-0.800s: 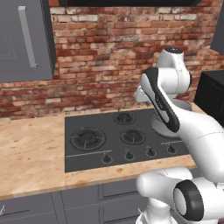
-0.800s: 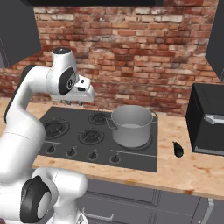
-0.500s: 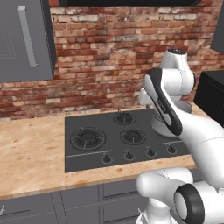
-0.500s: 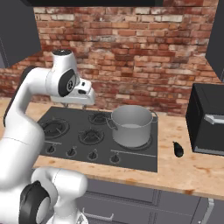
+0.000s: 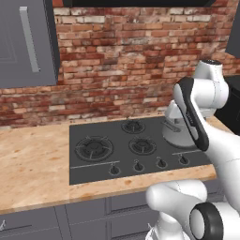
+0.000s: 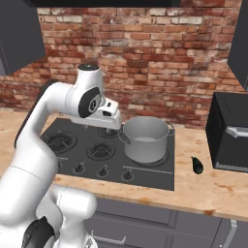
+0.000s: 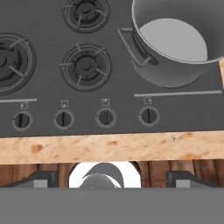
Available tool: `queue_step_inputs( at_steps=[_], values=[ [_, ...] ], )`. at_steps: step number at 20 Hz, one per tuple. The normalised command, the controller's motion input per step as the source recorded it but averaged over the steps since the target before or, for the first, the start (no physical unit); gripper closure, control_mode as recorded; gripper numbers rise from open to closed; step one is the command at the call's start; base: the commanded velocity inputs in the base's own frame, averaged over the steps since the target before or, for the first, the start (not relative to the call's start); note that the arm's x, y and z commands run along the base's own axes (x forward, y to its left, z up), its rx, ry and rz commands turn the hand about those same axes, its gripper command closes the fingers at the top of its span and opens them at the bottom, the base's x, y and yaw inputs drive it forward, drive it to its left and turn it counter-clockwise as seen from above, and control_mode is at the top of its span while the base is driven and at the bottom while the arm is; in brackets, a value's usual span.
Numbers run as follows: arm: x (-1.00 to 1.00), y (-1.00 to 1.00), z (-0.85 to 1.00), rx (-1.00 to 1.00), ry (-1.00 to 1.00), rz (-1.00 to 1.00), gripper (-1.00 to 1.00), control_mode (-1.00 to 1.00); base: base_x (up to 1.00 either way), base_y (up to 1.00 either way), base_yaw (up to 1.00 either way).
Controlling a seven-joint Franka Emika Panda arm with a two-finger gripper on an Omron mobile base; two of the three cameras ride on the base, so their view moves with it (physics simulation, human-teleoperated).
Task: Turn on the burner for the pot on the stove. Wait thirty seconds for the pot to heat up. Then add the eggplant to the pot.
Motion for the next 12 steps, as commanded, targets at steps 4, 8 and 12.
queue_step_inputs(
  at_steps=[4,8,12],
  values=[
    [-0.33,-0.76,-0.26,0.04,0.05,-0.01,-1.00,-1.00,0.00,0.00,0.00],
    [-0.34,-0.31,-0.53,0.00,0.09,-0.01,-1.00,-1.00,0.00,0.00,0.00],
    [-0.15,-0.09,-0.41,0.00,0.08,0.00,-1.00,-1.00,0.00,0.00,0.00]
  ],
)
